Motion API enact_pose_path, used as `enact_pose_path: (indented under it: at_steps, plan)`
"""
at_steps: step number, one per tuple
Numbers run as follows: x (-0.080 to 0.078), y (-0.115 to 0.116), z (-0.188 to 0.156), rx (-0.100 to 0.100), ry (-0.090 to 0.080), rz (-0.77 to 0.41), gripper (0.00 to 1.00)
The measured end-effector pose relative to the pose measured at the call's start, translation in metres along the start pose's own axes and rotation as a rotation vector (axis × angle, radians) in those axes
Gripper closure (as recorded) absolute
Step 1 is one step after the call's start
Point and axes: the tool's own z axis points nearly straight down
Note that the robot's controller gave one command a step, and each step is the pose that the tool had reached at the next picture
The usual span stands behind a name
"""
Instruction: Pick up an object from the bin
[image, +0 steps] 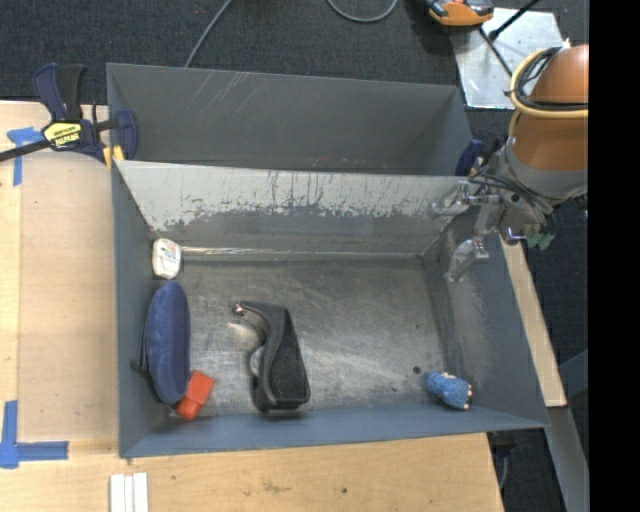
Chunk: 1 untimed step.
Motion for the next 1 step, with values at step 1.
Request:
enact_pose_path:
  at_steps: [1]
  plan:
    - [0.0304,0.0165,-0.1701,0.002,-0.009,-0.101,0.00]
